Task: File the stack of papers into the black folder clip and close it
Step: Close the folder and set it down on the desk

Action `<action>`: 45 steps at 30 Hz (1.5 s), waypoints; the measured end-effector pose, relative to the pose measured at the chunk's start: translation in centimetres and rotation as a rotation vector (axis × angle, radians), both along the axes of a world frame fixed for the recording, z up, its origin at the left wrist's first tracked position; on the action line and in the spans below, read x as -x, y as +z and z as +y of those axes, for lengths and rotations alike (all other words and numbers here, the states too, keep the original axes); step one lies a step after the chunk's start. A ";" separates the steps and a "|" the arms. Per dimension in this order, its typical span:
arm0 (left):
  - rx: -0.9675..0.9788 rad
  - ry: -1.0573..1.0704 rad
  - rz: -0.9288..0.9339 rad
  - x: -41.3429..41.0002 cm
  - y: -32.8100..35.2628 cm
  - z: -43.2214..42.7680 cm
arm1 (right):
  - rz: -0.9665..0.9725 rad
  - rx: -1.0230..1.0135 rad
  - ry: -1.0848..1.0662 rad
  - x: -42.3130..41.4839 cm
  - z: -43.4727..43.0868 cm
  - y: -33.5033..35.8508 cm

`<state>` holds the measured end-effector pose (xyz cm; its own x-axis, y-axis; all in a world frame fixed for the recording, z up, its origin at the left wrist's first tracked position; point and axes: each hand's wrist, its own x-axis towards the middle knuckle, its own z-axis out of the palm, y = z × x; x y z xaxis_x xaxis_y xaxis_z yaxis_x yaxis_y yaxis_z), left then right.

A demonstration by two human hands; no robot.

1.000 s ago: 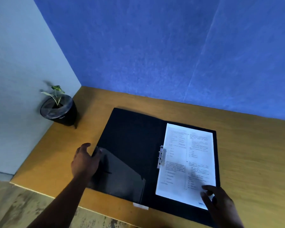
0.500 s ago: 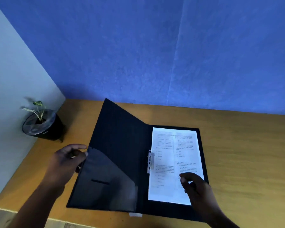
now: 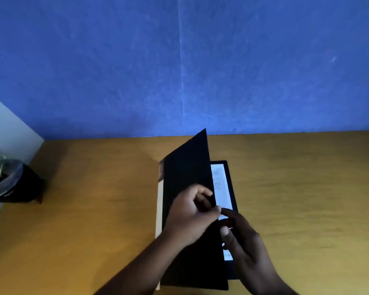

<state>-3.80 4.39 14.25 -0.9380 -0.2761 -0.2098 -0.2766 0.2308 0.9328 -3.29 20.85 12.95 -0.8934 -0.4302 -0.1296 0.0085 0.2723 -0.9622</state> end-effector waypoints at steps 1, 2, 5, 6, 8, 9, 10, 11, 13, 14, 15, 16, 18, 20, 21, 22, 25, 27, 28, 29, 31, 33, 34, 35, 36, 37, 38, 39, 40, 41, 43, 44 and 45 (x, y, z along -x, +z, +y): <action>0.029 -0.020 0.010 0.6 -0.5 1.1 | 0.006 -0.022 -0.017 0.1 0.5 -0.2; 0.029 -0.044 0.019 1.1 -1.1 2.0 | 0.016 -0.056 -0.041 0.2 0.9 -0.6; 0.042 -0.104 0.008 1.6 -2.5 3.1 | 0.027 -0.160 -0.106 0.7 2.5 -2.5; 0.048 -0.109 -0.007 1.5 -3.1 2.9 | 0.018 -0.181 -0.119 0.8 3.0 -3.1; 0.076 -0.086 -0.039 1.0 -4.5 2.0 | 0.002 -0.213 -0.145 1.1 3.9 -4.5; 0.102 -0.057 -0.060 0.7 -5.3 1.3 | -0.005 -0.234 -0.158 1.2 4.2 -5.1; 0.130 -0.011 -0.080 0.3 -6.1 0.6 | -0.024 -0.254 -0.169 1.4 4.4 -5.7; 0.160 0.049 -0.100 -0.2 -6.9 -0.2 | -0.056 -0.272 -0.175 1.6 4.5 -6.2; 0.207 0.165 -0.148 -1.2 -8.4 -1.7 | -0.138 -0.307 -0.188 2.0 4.6 -7.0; 0.227 0.215 -0.178 -1.8 -9.0 -2.4 | -0.195 -0.327 -0.192 2.1 4.6 -7.3; 0.247 0.265 -0.209 -2.5 -9.7 -3.0 | -0.257 -0.345 -0.190 2.3 4.6 -7.7; 0.266 0.310 -0.238 -3.2 -10.3 -3.6 | -0.304 -0.363 -0.182 2.3 4.6 -8.0; 0.297 0.386 -0.289 -4.4 -11.3 -4.5 | -0.339 -0.425 -0.147 2.4 4.4 -8.7; 0.310 0.440 -0.341 -5.1 -11.9 -5.0 | -0.320 -0.507 -0.105 2.4 4.3 -9.1; 0.309 0.459 -0.368 -5.4 -12.2 -5.1 | -0.312 -0.550 -0.085 2.5 4.1 -9.2; 0.292 0.472 -0.395 -5.6 -12.3 -5.2 | -0.302 -0.590 -0.061 2.4 3.9 -9.3; 0.162 0.478 -0.456 -6.0 -12.4 -5.0 | -0.228 -0.741 0.019 2.2 3.1 -9.5; 0.132 0.465 -0.476 -6.1 -12.4 -4.7 | -0.195 -0.824 0.049 1.9 2.6 -9.6; 0.120 0.457 -0.486 -6.0 -12.4 -4.7 | -0.191 -0.848 0.052 1.8 2.4 -9.6; 0.091 0.448 -0.493 -5.8 -12.4 -4.8 | -0.188 -0.863 0.047 1.8 2.3 -9.6; -0.037 0.439 -0.501 -5.5 -11.9 -5.0 | -0.173 -0.889 0.037 1.7 2.1 -9.8; -0.186 0.432 -0.459 -5.1 -10.9 -4.9 | -0.163 -0.908 0.031 1.8 2.2 -9.9; -0.229 0.416 -0.423 -4.8 -10.3 -4.8 | -0.166 -0.915 0.030 2.0 2.4 -10.1; -0.259 0.398 -0.393 -4.6 -9.6 -4.7 | -0.154 -0.907 0.031 2.2 2.6 -10.2; -0.286 0.385 -0.373 -4.6 -9.1 -4.7 | -0.141 -0.888 0.027 2.6 2.8 -10.2; -0.313 0.376 -0.360 -4.5 -8.5 -4.7 | -0.114 -0.840 0.002 3.0 2.8 -10.2; -0.340 0.370 -0.345 -4.4 -7.9 -4.8 | -0.114 -0.772 -0.059 3.5 2.7 -9.9; -0.366 0.366 -0.330 -4.3 -7.4 -5.0 | -0.137 -0.691 -0.139 4.0 2.6 -9.5; -0.390 0.361 -0.314 -4.3 -6.9 -5.2 | -0.208 -0.616 -0.215 4.5 2.6 -9.2; -0.414 0.358 -0.302 -4.2 -6.4 -5.4 | -0.300 -0.516 -0.279 5.1 2.5 -9.0; -0.454 0.344 -0.286 -4.3 -5.5 -6.1 | -0.548 -0.252 -0.382 6.1 2.2 -8.5; -0.468 0.331 -0.277 -4.4 -5.1 -6.5 | -0.660 -0.124 -0.420 6.4 1.8 -7.7; -0.477 0.319 -0.263 -4.5 -4.9 -7.1 | -0.719 -0.026 -0.439 6.8 1.4 -6.8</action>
<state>0.69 -2.72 9.39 -0.7250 -0.3531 -0.5913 -0.4974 -0.3254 0.8042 -10.05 22.24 6.19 -0.6746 -0.0522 -0.7363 0.7273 0.1230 -0.6752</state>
